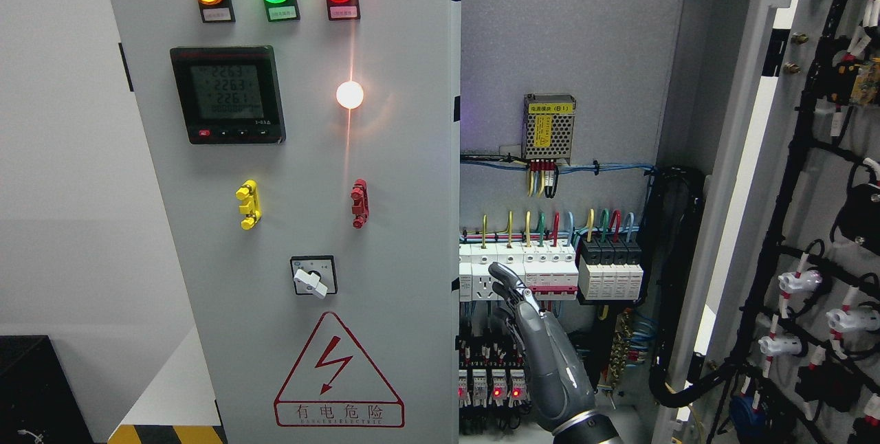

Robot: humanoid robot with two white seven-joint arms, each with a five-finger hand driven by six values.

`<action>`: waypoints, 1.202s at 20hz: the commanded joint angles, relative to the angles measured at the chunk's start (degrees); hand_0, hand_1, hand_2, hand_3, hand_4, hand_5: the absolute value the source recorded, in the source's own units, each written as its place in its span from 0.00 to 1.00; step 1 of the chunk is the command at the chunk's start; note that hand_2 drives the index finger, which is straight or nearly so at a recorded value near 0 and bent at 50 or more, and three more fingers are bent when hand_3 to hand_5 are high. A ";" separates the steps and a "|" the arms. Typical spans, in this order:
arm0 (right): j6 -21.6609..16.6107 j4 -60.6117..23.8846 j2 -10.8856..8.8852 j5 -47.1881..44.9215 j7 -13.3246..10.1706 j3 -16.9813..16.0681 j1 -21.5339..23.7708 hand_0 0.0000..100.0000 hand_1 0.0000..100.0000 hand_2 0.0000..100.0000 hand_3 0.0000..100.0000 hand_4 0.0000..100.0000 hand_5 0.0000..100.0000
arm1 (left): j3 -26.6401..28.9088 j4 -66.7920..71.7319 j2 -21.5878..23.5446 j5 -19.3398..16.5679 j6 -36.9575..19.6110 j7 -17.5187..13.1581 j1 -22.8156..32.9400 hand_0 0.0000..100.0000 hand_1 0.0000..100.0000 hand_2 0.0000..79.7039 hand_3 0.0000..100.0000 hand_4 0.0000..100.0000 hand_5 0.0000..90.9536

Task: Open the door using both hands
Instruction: 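Raise the right hand toward the breakers inside the cabinet, then hold the right hand up in front of the breaker row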

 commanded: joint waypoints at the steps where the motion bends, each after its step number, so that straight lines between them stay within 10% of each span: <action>1: 1.55 3.31 0.29 -1.77 0.00 -1.15 -3.33 0.19 0.00 0.00 0.00 0.00 0.00 | -0.02 -0.07 -0.01 0.00 0.03 -0.01 0.70 0.00 0.00 0.00 0.00 0.00 0.00; 24: 1.55 12.54 -0.50 -5.46 0.53 -2.21 -10.27 0.19 0.00 0.00 0.00 0.00 0.00 | -0.02 -0.07 -0.01 0.00 0.03 -0.01 0.70 0.00 0.00 0.00 0.00 0.00 0.00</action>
